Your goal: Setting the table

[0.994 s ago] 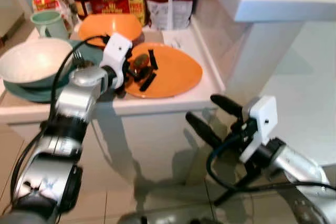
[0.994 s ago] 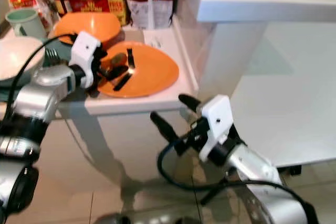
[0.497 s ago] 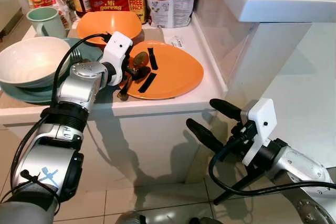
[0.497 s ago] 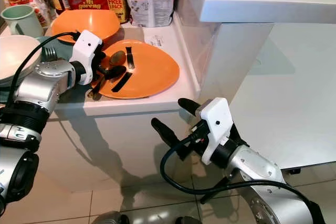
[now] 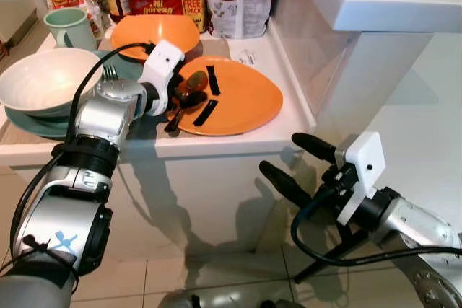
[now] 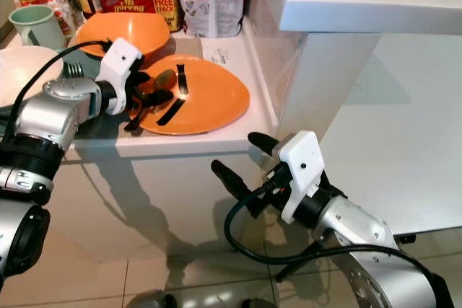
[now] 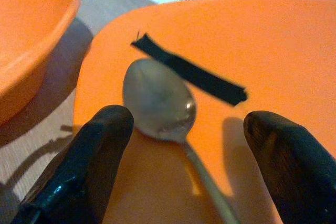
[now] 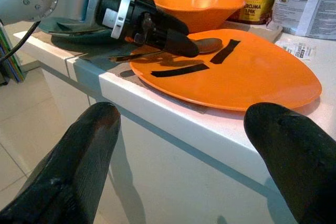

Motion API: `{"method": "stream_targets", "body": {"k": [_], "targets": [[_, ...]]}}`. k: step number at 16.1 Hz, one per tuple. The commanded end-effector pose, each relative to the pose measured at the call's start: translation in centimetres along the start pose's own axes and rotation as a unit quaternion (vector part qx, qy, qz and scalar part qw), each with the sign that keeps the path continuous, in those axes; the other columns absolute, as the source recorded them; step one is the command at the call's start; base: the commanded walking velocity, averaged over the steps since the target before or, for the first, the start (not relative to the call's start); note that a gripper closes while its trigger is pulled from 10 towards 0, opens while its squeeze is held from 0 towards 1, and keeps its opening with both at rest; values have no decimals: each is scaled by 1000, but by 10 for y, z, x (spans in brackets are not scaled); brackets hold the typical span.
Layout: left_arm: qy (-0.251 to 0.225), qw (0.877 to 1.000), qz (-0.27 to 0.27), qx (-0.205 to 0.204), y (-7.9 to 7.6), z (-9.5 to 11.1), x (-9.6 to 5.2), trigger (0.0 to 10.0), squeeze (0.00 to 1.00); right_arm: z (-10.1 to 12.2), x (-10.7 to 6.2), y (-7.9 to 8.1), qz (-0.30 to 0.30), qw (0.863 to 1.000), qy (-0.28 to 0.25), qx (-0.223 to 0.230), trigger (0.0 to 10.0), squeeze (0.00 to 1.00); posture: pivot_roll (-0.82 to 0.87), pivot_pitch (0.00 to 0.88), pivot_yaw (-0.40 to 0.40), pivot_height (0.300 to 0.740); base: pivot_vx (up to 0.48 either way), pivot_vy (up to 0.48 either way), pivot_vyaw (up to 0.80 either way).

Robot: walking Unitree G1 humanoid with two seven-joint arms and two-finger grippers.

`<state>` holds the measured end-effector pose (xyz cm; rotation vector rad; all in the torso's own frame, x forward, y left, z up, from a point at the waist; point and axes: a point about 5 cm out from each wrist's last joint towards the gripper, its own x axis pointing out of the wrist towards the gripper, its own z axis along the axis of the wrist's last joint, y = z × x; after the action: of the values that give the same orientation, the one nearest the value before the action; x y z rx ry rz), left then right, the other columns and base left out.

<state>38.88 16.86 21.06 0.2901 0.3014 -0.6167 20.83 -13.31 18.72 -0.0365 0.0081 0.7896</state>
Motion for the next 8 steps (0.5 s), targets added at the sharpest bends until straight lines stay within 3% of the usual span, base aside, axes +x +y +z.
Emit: {"method": "stream_targets", "body": {"k": [1, 8], "targets": [[-4, 1000, -9, 12, -2, 10, 0, 10000, 0, 1, -1, -2, 3, 1000, 3, 1, 10000, 0, 31, 49, -29, 740, 0, 0, 0], [58, 998, 6, 31, 0, -5, 0, 10000, 0, -1, -2, 0, 5, 1000, 6, 11, 10000, 0, 33, 48, -23, 740, 0, 0, 0]]}}
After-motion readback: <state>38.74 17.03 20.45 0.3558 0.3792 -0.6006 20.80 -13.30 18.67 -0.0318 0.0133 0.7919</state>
